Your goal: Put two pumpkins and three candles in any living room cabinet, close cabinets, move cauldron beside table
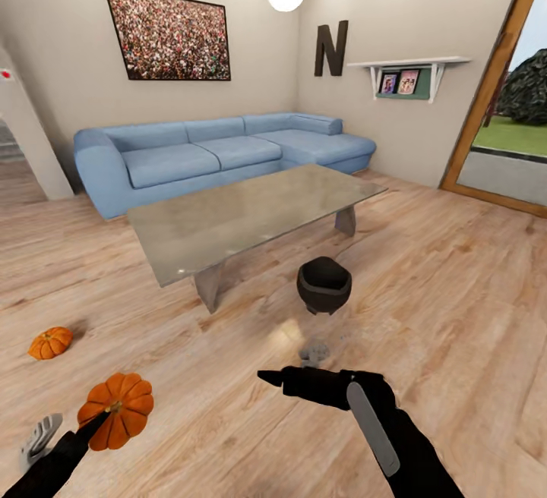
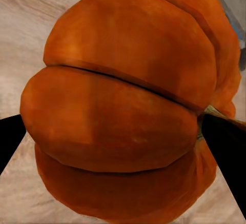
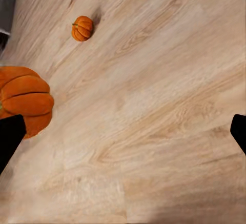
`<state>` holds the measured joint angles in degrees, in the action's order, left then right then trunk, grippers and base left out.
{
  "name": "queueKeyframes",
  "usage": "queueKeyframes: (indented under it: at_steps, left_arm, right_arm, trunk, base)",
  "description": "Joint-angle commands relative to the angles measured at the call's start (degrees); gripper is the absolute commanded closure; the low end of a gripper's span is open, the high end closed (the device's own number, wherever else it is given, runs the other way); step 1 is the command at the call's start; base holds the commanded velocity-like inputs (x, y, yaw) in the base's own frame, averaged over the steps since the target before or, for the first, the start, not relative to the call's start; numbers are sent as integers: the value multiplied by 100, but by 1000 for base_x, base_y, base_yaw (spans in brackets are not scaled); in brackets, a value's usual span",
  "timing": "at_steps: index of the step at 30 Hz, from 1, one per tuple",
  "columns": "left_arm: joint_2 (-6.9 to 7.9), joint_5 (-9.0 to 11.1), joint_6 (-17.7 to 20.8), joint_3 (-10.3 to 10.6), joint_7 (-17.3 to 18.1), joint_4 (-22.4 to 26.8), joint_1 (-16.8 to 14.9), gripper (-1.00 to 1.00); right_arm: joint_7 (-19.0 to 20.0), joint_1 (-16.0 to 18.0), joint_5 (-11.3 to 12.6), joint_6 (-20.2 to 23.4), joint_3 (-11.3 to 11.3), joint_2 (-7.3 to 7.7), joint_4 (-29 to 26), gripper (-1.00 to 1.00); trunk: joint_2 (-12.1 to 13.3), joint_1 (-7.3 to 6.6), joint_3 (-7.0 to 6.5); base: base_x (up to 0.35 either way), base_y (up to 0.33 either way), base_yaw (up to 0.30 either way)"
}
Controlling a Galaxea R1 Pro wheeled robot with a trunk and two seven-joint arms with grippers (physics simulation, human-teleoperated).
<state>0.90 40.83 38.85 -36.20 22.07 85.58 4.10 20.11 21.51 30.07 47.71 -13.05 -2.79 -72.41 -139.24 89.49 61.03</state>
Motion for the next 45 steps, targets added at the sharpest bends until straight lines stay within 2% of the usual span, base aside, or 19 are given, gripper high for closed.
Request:
queueKeyframes:
  at_steps: [1, 4, 7, 12, 15, 16, 18, 19, 20, 22, 23, 26, 45]
  left_arm:
    - [-1, 46, 6, 0, 2, 3, 1, 100]
    - [-2, 35, 2, -1, -4, 3, 2, 100]
    - [-2, 31, 2, -1, -9, 3, 3, 100]
    - [-2, 29, 0, -1, -13, 3, 3, 100]
    - [-2, 28, 0, -5, -16, -2, 3, 100]
    - [-4, 29, 0, -7, -19, -6, 13, 100]
    - [-15, 40, -2, -41, -18, -7, 64, 100]
    - [-66, 118, -40, -155, -8, -4, 97, 100]
    - [-114, 161, -87, -235, 4, -1, 111, 100]
    - [-162, 201, -149, -309, 15, 6, 123, 100]
    - [-180, 199, -194, -318, 19, 9, 130, 100]
    - [-191, 213, -376, -326, 25, 14, 223, 100]
    - [-187, 284, -386, -335, 17, 12, 239, 100]
  right_arm:
    - [4, 4, 171, -38, -2, -1, 119, -100]
    - [-6, 6, 379, -175, 8, -2, 333, -100]
    - [-13, 9, 445, -713, -7, -2, 673, -100]
    - [-77, 29, 464, -776, 5, -15, 754, -100]
    - [-360, 103, 478, -773, 214, -58, 806, -100]
    - [-627, 164, 518, -771, 329, -157, 907, -100]
    - [-1089, 330, 751, -769, 611, -332, 1217, -100]
    - [-1296, 598, 1039, -771, 849, -402, 1652, -100]
    - [-1366, 813, 1155, -796, 938, -424, 2067, -100]
    - [-1422, 1287, 1260, -840, 1074, -439, 2857, -100]
    - [-1424, 1346, 1271, -882, 1099, -438, 2971, -100]
    - [-1384, 1405, 1289, -1002, 1116, -438, 3083, -100]
    - [-1370, 1409, 1288, -961, 1094, -447, 3100, -100]
  trunk:
    - [0, 0, 0]
    - [0, 0, 0]
    - [0, 0, 1]
    - [0, 0, 1]
    - [0, 0, 1]
    - [0, 0, 1]
    - [0, 0, 1]
    - [0, 0, 1]
    - [0, 0, 1]
    - [0, 0, 1]
    - [0, 0, 1]
    - [0, 0, 1]
    - [0, 0, 10]
  base:
    - [-2, 334, 281]
    - [-1, 335, 263]
    - [0, 335, 90]
    - [0, 335, 8]
    - [0, 335, 1]
    - [0, 335, 0]
    - [0, 335, 0]
    - [38, 335, 14]
    - [65, 335, 123]
    - [129, 300, 223]
    - [219, 226, 261]
    - [251, 201, 270]
    - [175, 286, 274]
